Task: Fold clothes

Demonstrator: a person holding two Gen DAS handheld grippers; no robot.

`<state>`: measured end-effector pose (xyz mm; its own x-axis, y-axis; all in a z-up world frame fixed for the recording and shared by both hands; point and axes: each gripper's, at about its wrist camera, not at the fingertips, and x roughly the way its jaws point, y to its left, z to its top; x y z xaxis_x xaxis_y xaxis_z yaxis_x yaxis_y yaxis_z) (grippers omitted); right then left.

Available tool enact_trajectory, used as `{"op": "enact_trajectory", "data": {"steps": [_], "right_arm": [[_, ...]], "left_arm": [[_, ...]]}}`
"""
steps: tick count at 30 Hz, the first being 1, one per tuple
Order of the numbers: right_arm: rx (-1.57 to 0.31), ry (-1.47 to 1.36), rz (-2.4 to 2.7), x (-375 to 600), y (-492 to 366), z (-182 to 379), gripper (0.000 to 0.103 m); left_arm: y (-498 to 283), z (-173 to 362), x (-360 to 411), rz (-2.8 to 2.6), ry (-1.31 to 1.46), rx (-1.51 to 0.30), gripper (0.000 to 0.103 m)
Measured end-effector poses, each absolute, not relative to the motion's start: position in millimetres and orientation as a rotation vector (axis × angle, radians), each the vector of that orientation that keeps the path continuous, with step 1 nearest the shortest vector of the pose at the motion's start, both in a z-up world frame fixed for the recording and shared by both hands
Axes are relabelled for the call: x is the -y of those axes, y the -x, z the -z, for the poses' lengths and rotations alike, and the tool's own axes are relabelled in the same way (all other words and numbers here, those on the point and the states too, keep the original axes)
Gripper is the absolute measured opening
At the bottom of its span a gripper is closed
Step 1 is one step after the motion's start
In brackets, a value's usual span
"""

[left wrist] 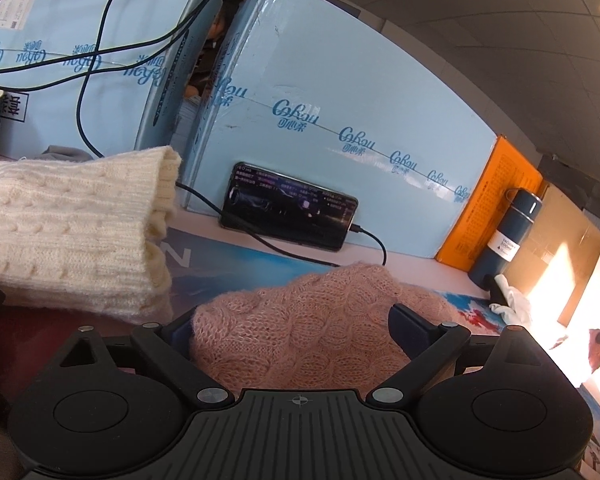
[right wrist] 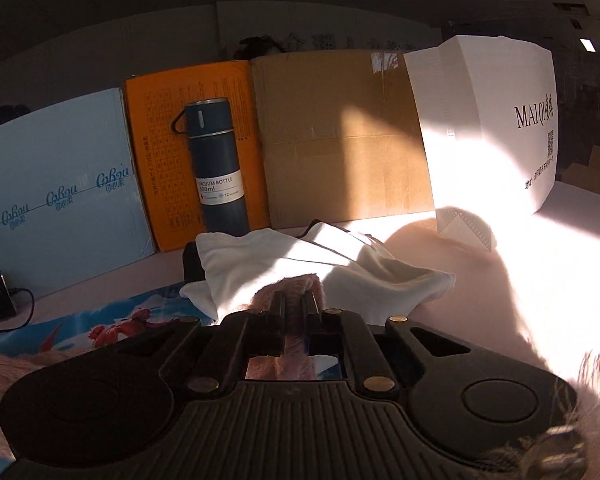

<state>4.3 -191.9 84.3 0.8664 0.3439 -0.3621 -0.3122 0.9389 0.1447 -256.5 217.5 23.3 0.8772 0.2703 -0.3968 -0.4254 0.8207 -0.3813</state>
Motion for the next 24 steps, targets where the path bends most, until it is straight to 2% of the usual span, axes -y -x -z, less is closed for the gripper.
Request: {"op": "enact_trajectory", "data": {"steps": [6, 9, 15, 20, 21, 23, 24], "right_arm": [[-0.308, -0.093, -0.352, 160, -28, -122, 0.006], [-0.325, -0.080, -0.309, 150, -42, -123, 0.006], [-0.523, 0.006, -0.193, 158, -64, -77, 0.006], [-0.597, 0.046, -0.182, 166, -60, -57, 0.007], [-0.598, 0.037, -0.179, 169, -56, -58, 0.009], [-0.595, 0.011, -0.169, 174, -48, -61, 0.023], [-0.602, -0.037, -0.166, 180, -43, -63, 0.041]], "left_arm": [[258, -23, -218, -0.371, 0.488, -0.325, 0.097], [259, -24, -216, -0.365, 0.478, -0.317, 0.097], [259, -25, -213, -0.349, 0.454, -0.316, 0.097], [259, -26, -213, -0.349, 0.453, -0.317, 0.097], [259, -26, -212, -0.349, 0.452, -0.317, 0.097], [259, -26, -213, -0.351, 0.451, -0.317, 0.097], [259, -25, -212, -0.352, 0.450, -0.318, 0.097]]}}
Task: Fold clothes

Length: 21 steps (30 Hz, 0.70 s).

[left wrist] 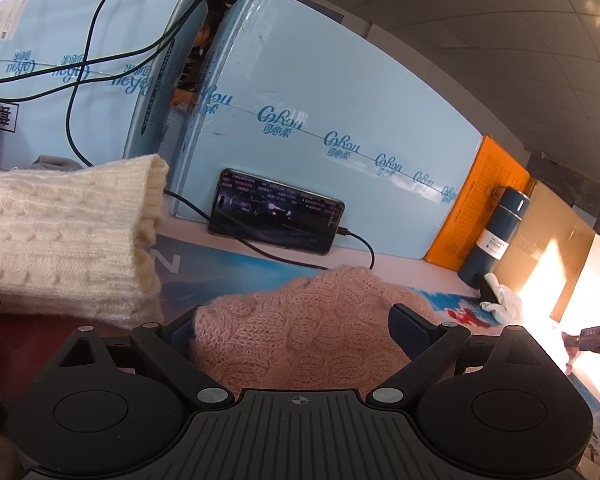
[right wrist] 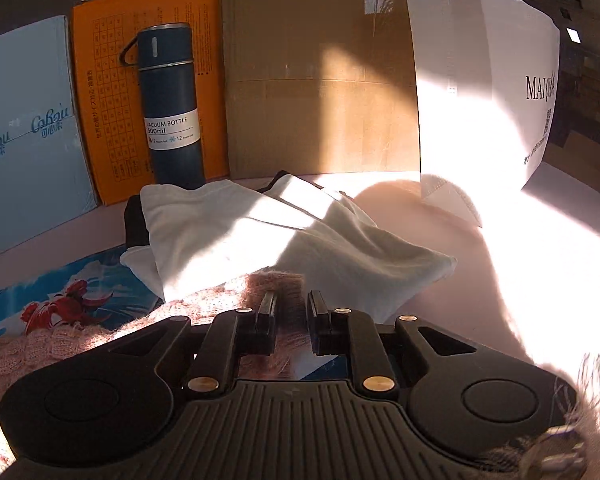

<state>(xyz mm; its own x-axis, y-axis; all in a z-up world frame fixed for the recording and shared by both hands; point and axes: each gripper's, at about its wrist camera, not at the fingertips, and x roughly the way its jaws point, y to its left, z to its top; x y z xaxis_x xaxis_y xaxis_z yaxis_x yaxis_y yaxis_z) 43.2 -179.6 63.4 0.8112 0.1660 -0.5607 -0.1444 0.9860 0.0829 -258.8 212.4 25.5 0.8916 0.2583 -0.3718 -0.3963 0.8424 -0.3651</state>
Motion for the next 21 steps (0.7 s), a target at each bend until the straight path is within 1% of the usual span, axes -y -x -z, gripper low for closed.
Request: {"op": "enact_trajectory", "data": {"steps": [1, 2, 6, 10, 11, 12, 15, 17, 18, 19, 20, 21], "right_arm": [[-0.610, -0.093, -0.163, 186, -38, -66, 0.048], [-0.636, -0.156, -0.174, 190, -34, -67, 0.048], [-0.834, -0.460, -0.295, 202, -29, -52, 0.049], [-0.943, -0.649, -0.408, 193, -37, -30, 0.048], [-0.918, -0.668, -0.411, 191, -37, -29, 0.048], [-0.906, -0.683, -0.416, 187, -38, -27, 0.050], [-0.894, -0.773, -0.443, 176, -43, -20, 0.050], [-0.892, -0.848, -0.442, 171, -45, -14, 0.046], [-0.886, -0.879, -0.425, 172, -47, -12, 0.037], [-0.887, -0.892, -0.401, 172, -46, -10, 0.020], [-0.890, -0.890, -0.368, 172, -45, -9, 0.013], [-0.870, -0.881, -0.364, 171, -41, -10, 0.012]], "left_arm": [[259, -25, -212, -0.353, 0.450, -0.318, 0.097], [259, -25, -212, -0.353, 0.449, -0.319, 0.097], [258, -25, -212, -0.351, 0.446, -0.321, 0.097], [259, -25, -212, -0.349, 0.446, -0.319, 0.097], [259, -25, -212, -0.350, 0.446, -0.318, 0.097], [258, -25, -212, -0.350, 0.446, -0.319, 0.097], [258, -24, -213, -0.350, 0.448, -0.325, 0.097], [258, -24, -213, -0.350, 0.450, -0.325, 0.097], [258, -24, -213, -0.350, 0.450, -0.325, 0.097], [258, -24, -213, -0.350, 0.451, -0.325, 0.097], [258, -24, -213, -0.351, 0.451, -0.325, 0.097], [258, -24, -214, -0.351, 0.454, -0.325, 0.097]]}}
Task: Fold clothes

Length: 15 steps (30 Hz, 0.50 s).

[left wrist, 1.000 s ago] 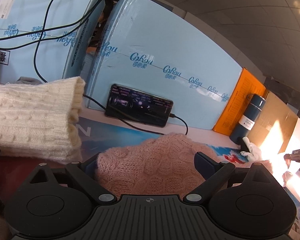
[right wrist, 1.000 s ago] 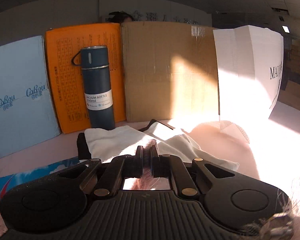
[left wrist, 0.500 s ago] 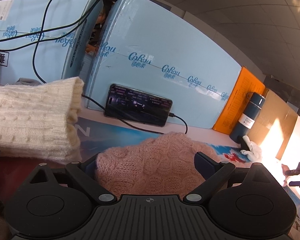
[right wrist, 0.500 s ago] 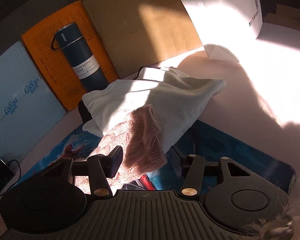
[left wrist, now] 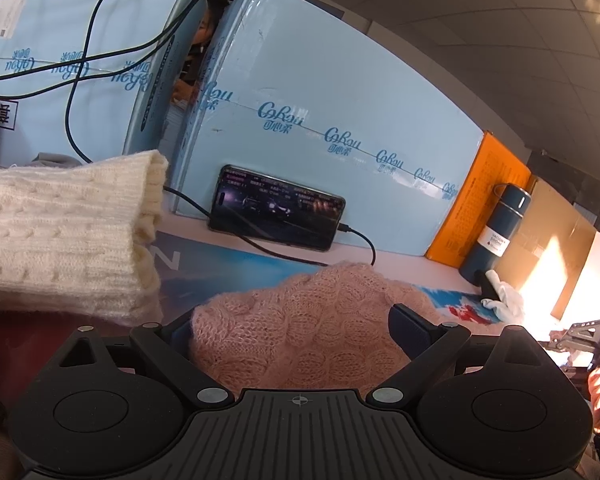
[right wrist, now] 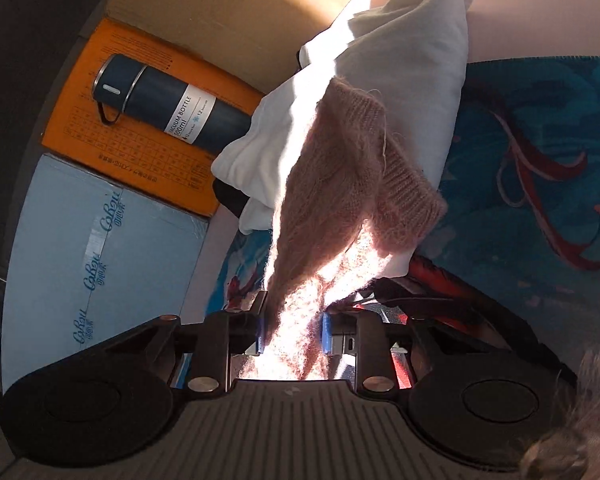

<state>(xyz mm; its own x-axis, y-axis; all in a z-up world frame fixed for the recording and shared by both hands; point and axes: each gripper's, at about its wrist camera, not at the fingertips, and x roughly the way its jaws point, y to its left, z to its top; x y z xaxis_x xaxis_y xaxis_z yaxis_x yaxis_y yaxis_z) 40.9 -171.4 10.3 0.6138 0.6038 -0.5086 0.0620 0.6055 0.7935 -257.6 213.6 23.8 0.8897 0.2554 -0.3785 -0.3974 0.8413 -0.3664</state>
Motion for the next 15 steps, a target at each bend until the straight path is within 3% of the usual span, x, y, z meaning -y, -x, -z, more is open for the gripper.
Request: {"op": "enact_trajectory", "data": {"steps": [10, 15], "right_arm": [[-0.574, -0.677, -0.275, 200, 4, -64, 0.011], [-0.392, -0.238, -0.213, 176, 33, -80, 0.011]], "left_arm": [[256, -25, -211, -0.338, 0.431, -0.329, 0.097], [255, -26, -205, -0.331, 0.394, -0.333, 0.097]]}}
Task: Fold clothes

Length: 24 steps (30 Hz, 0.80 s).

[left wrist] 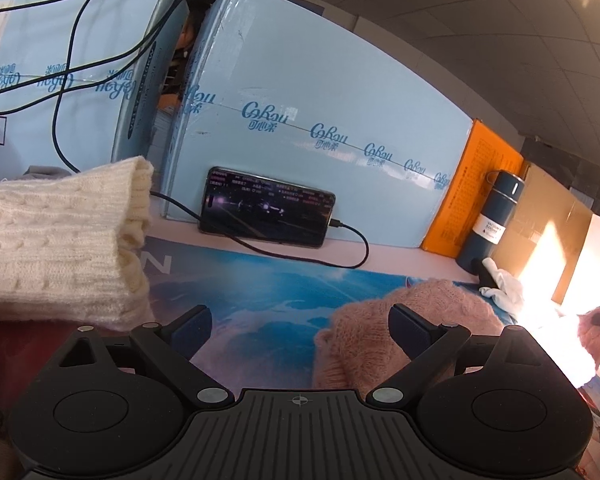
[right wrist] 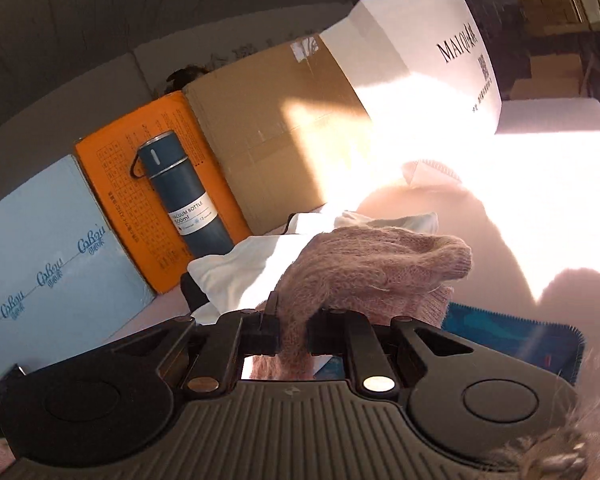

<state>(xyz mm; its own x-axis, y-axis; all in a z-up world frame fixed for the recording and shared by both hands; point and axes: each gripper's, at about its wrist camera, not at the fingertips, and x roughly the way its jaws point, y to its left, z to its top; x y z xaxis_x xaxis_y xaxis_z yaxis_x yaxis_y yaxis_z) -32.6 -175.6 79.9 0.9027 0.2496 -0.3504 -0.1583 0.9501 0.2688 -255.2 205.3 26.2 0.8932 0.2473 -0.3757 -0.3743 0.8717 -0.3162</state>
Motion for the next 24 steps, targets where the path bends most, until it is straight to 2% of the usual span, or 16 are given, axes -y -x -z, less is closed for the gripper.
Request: {"op": "enact_trajectory", "data": {"steps": [6, 11, 12, 13, 15, 16, 24], "right_arm": [[-0.329, 0.251, -0.386, 110, 71, -66, 0.011], [-0.366, 0.413, -0.478, 82, 88, -51, 0.016], [-0.364, 0.423, -0.494, 80, 91, -51, 0.026], [-0.356, 0.426, -0.513, 78, 95, -52, 0.042], [-0.338, 0.413, -0.565, 75, 102, -57, 0.060], [-0.332, 0.400, -0.591, 74, 103, -61, 0.063], [-0.348, 0.341, -0.759, 63, 113, -68, 0.073]], "left_arm": [[256, -26, -206, -0.332, 0.402, -0.330, 0.097], [256, -26, -205, -0.323, 0.399, -0.332, 0.097], [256, -26, -205, -0.322, 0.400, -0.333, 0.097], [256, -26, -205, -0.321, 0.401, -0.333, 0.097], [256, -26, -206, -0.320, 0.404, -0.336, 0.097], [256, -26, -206, -0.320, 0.405, -0.337, 0.097], [255, -26, -206, -0.318, 0.408, -0.337, 0.097]]}}
